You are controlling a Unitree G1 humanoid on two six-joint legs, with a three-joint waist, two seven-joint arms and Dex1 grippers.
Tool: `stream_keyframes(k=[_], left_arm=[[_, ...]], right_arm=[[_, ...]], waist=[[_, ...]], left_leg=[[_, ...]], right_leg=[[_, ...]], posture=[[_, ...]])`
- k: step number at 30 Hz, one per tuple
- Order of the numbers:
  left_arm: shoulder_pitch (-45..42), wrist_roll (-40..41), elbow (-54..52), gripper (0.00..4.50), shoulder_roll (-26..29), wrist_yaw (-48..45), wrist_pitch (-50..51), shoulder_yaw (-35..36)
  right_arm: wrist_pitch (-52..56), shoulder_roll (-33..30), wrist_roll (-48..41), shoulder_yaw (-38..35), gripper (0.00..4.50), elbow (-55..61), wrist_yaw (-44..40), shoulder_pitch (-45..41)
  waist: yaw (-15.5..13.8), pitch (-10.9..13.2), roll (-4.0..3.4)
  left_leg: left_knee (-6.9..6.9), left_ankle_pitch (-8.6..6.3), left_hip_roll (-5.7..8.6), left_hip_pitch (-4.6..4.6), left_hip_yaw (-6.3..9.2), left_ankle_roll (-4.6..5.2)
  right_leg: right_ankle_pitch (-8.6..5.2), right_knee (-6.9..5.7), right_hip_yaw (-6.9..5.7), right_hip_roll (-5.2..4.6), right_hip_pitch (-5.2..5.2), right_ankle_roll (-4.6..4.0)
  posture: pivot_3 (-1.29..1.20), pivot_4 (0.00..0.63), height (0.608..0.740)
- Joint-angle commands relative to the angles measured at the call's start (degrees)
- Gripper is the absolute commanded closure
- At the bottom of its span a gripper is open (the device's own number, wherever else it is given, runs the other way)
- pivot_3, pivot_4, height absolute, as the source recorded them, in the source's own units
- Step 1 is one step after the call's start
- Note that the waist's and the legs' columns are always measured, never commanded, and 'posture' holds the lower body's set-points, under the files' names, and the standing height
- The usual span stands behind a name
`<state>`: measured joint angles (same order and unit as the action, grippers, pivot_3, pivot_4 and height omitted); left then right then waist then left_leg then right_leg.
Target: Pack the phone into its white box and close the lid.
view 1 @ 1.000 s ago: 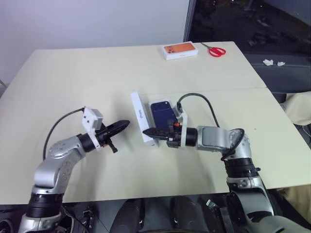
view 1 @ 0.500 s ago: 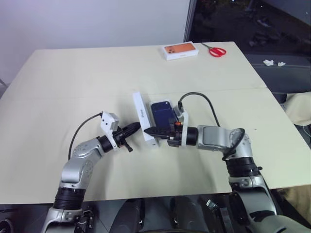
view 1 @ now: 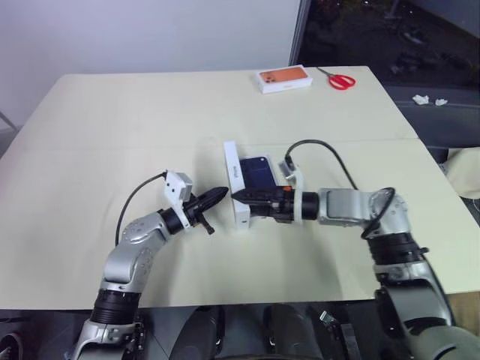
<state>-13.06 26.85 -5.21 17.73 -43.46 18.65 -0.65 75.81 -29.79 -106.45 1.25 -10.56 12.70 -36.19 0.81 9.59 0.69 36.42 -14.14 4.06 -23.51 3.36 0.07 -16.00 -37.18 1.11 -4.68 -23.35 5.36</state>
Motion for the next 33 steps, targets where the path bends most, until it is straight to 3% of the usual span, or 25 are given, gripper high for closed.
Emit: stream_keyframes(k=[1, 4, 6, 8, 14, 18, 21, 28, 33], left_arm=[[-1.39, 0.30, -1.16, 4.50, -0.78, 0.02, -0.50, -0.41], [-2.60, -0.47, 0.48, 4.50, -1.86, -0.19, -1.14, -1.45], [-4.58, -2.01, 3.06, 4.50, -3.46, -0.45, -2.42, -3.23], [-6.75, -2.02, 5.05, 4.50, -5.24, -0.87, -2.58, -3.95], [-10.81, -3.75, 10.50, 4.50, -7.29, -2.59, -4.51, -5.81], [-11.66, -3.99, 10.86, 4.50, -7.30, -2.83, -3.93, -5.68], [-10.76, -2.90, 8.39, 4.50, -5.65, -3.14, -2.06, -4.71], [-4.56, -0.23, -2.16, 4.50, 1.55, -3.82, 3.34, -2.36], [0.53, 0.75, -6.22, 4.50, 5.11, -3.50, 7.57, -2.01]], right_arm=[[2.37, -5.37, 4.63, -3.31, 0.07, 2.22, -9.60, -4.16], [0.30, -12.23, 18.87, -1.30, 0.07, 7.87, -22.08, -4.87], [-4.11, -16.23, 28.99, 0.19, 0.07, 5.22, -27.90, -5.63], [-7.85, -15.81, 34.09, -1.69, 0.07, 0.36, -29.34, -7.26], [-27.10, -18.03, 61.71, 8.40, 0.07, 6.42, -40.61, -5.47], [-34.75, -17.24, 71.37, 10.98, 0.07, 10.69, -45.43, -2.56], [-37.87, -16.12, 76.18, 11.26, 0.84, 12.22, -46.69, -0.88], [-43.50, -13.11, 84.88, 12.01, 4.38, 14.29, -49.46, 1.41], [-46.80, -12.51, 91.24, 14.70, 4.45, 14.73, -52.09, 3.13]], waist=[[-0.05, 0.00, 0.00], [-0.17, 0.00, 0.01], [-0.35, 0.01, 0.02], [-0.31, 0.02, 0.03], [-0.05, 0.03, 0.02], [-0.19, 0.03, 0.03], [-0.23, 0.03, 0.03], [-0.13, 0.04, 0.02], [-0.33, 0.05, 0.00]], left_leg=[[0.01, 0.00, 0.00, -0.01, -0.01, 0.00], [0.02, -0.02, -0.01, -0.01, 0.01, 0.04], [0.07, -0.04, -0.01, -0.02, 0.02, 0.07], [0.26, -0.10, 0.00, -0.02, 0.02, 0.16], [0.53, -0.19, 0.01, -0.10, -0.02, 0.30], [0.60, -0.18, 0.00, -0.19, 0.00, 0.29], [0.65, -0.19, 0.02, -0.20, 0.01, 0.28], [0.60, -0.18, 0.02, -0.20, 0.03, 0.25], [0.59, -0.19, 0.03, -0.20, 0.05, 0.23]], right_leg=[[0.00, 0.00, 0.00, 0.00, 0.00, 0.00], [-0.01, 0.04, -0.05, 0.01, 0.03, 0.01], [-0.01, 0.09, -0.09, 0.01, 0.08, 0.02], [-0.01, 0.08, -0.15, 0.01, 0.20, 0.03], [-0.03, 0.02, -0.11, 0.04, 0.16, 0.10], [-0.03, 0.00, -0.10, 0.03, 0.10, 0.11], [-0.03, 0.00, -0.10, 0.00, 0.11, 0.12], [-0.02, 0.00, -0.05, 0.00, 0.05, 0.12], [-0.03, 0.02, -0.05, -0.03, 0.07, 0.11]], posture=[[0.00, 0.150, 0.740], [0.00, 0.150, 0.740], [0.00, 0.150, 0.740], [0.00, 0.150, 0.740], [0.00, 0.150, 0.740], [0.00, 0.150, 0.740], [0.00, 0.150, 0.740], [0.00, 0.150, 0.740], [0.00, 0.150, 0.740]])
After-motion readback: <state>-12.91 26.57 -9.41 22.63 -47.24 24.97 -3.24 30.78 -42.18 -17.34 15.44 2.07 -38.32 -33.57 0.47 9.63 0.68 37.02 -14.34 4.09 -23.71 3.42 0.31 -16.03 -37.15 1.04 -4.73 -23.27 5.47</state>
